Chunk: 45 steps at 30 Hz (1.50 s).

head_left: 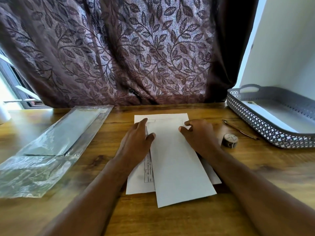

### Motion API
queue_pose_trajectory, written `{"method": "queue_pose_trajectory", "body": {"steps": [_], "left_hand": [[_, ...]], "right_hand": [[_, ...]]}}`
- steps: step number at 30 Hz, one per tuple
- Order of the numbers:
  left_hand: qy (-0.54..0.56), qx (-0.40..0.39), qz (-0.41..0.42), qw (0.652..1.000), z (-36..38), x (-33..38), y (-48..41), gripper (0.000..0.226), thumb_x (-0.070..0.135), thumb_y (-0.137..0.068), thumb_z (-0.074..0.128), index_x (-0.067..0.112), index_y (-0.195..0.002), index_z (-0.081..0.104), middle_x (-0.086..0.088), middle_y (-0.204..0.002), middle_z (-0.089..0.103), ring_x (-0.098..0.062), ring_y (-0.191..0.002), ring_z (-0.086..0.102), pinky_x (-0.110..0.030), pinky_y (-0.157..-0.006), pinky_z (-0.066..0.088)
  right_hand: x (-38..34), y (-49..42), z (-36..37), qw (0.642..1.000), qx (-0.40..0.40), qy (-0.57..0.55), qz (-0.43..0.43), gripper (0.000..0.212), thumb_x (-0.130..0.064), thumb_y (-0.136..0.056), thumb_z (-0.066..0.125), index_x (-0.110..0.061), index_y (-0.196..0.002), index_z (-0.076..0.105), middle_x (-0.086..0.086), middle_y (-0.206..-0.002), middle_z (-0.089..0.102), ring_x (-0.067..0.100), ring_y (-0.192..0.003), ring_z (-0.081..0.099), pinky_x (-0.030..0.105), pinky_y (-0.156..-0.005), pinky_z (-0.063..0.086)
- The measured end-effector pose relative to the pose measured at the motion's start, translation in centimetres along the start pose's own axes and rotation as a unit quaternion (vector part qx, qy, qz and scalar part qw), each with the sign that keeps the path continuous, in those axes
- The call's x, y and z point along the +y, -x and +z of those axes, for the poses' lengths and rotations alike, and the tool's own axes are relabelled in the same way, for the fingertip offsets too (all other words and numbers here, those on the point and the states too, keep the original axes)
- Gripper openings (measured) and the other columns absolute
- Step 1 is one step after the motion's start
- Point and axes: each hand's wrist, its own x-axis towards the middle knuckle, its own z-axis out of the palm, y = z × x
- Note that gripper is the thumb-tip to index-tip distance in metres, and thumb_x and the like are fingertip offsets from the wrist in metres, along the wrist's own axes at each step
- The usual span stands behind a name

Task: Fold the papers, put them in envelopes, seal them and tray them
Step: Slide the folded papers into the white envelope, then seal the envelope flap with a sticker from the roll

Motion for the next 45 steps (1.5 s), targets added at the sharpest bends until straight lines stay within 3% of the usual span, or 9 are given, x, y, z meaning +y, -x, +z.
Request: {"method": "queue_pose_trajectory", "body": {"steps": [10, 16, 19, 22, 29, 33, 36, 41, 45], "left_hand": [[-0.090, 0.004, 0.164, 0.982, 1.3, 2.3, 0.2, 0.048, 0.034, -0.099, 0.056, 0.022, -0.144, 0.047, 0.000, -0.153, 0.046, -0.021, -0.141, 0.038, -0.044, -0.113, 0.038], [-0.085, -0.027, 0.267, 0.960, 2.9, 4.5, 1.2, 0.035, 0.035, -0.100, 0.056, 0.030, -0.135, 0.056, 0.007, -0.147, 0.052, -0.014, -0.139, 0.040, -0.030, -0.111, 0.032], [-0.072, -0.024, 0.292, 0.954, 3.1, 5.0, 1.4, 0.033, 0.032, -0.100, 0.057, 0.029, -0.132, 0.059, 0.008, -0.142, 0.056, -0.012, -0.135, 0.044, -0.020, -0.104, 0.027], [-0.061, -0.028, 0.298, 0.952, 3.2, 5.1, 1.5, 0.030, 0.029, -0.099, 0.058, 0.027, -0.129, 0.062, 0.007, -0.139, 0.060, -0.013, -0.132, 0.047, -0.021, -0.103, 0.027], [-0.051, -0.030, 0.284, 0.957, 3.2, 4.5, 1.2, 0.030, 0.026, -0.098, 0.060, 0.026, -0.127, 0.063, 0.005, -0.139, 0.060, -0.015, -0.133, 0.048, -0.023, -0.105, 0.028], [-0.050, -0.033, 0.281, 0.958, 3.2, 4.5, 1.1, 0.030, 0.027, -0.098, 0.060, 0.026, -0.128, 0.063, 0.005, -0.140, 0.059, -0.015, -0.134, 0.047, -0.023, -0.105, 0.027], [-0.049, -0.029, 0.285, 0.957, 3.3, 4.4, 1.1, 0.031, 0.027, -0.098, 0.061, 0.027, -0.128, 0.063, 0.005, -0.140, 0.059, -0.016, -0.134, 0.047, -0.024, -0.105, 0.030], [0.039, -0.007, 0.245, 0.969, 2.9, 4.3, 1.1, 0.031, 0.027, -0.096, 0.064, 0.026, -0.127, 0.065, 0.006, -0.132, 0.065, -0.010, -0.120, 0.058, -0.031, -0.102, 0.048], [0.135, -0.008, 0.222, 0.966, 2.8, 5.1, 1.3, 0.032, 0.026, -0.091, 0.070, 0.022, -0.123, 0.067, 0.008, -0.119, 0.070, 0.000, -0.101, 0.064, -0.016, -0.087, 0.053]], "right_hand": [[1.5, 1.5, -4.1, 0.997, 0.014, 0.056, -0.043, 0.029, -0.025, -0.094, 0.061, -0.018, -0.067, 0.064, -0.002, -0.067, 0.064, 0.017, -0.062, 0.056, 0.025, -0.053, 0.036], [4.9, 3.4, -9.4, 0.993, 0.118, -0.002, 0.013, 0.011, -0.014, -0.087, 0.073, -0.016, -0.098, 0.078, -0.003, -0.088, 0.072, 0.002, -0.069, 0.061, 0.005, -0.063, 0.044], [7.1, 4.3, -10.4, 0.993, 0.102, 0.025, 0.046, 0.030, -0.017, -0.083, 0.079, -0.018, -0.112, 0.075, -0.005, -0.094, 0.069, 0.011, -0.081, 0.061, 0.030, -0.078, 0.054], [8.4, 4.9, -10.6, 0.995, 0.033, -0.016, 0.098, 0.051, -0.038, -0.078, 0.083, -0.019, -0.124, 0.070, -0.002, -0.101, 0.069, 0.014, -0.089, 0.062, 0.025, -0.070, 0.044], [9.5, 4.6, -10.5, 0.987, -0.006, -0.110, 0.119, 0.026, -0.042, -0.092, 0.068, -0.021, -0.107, 0.074, 0.001, -0.096, 0.073, 0.017, -0.082, 0.065, 0.035, -0.075, 0.048], [9.4, 4.7, -10.7, 0.990, -0.100, -0.040, 0.087, 0.053, -0.039, -0.084, 0.078, -0.025, -0.132, 0.064, -0.003, -0.112, 0.069, 0.014, -0.098, 0.064, 0.031, -0.082, 0.046], [9.2, 4.3, -10.3, 0.994, -0.090, 0.015, 0.067, 0.055, -0.030, -0.082, 0.081, -0.025, -0.134, 0.063, -0.002, -0.119, 0.069, 0.014, -0.106, 0.063, 0.029, -0.089, 0.043], [7.3, 4.7, -8.9, 0.992, -0.051, -0.109, 0.035, 0.039, -0.033, -0.078, 0.084, -0.027, -0.114, 0.072, -0.011, -0.098, 0.073, 0.006, -0.089, 0.067, 0.026, -0.080, 0.054], [4.8, 4.9, -6.8, 0.982, -0.045, -0.185, -0.011, 0.034, -0.033, -0.078, 0.084, -0.023, -0.108, 0.075, -0.011, -0.091, 0.076, 0.001, -0.081, 0.069, 0.017, -0.071, 0.055]]}}
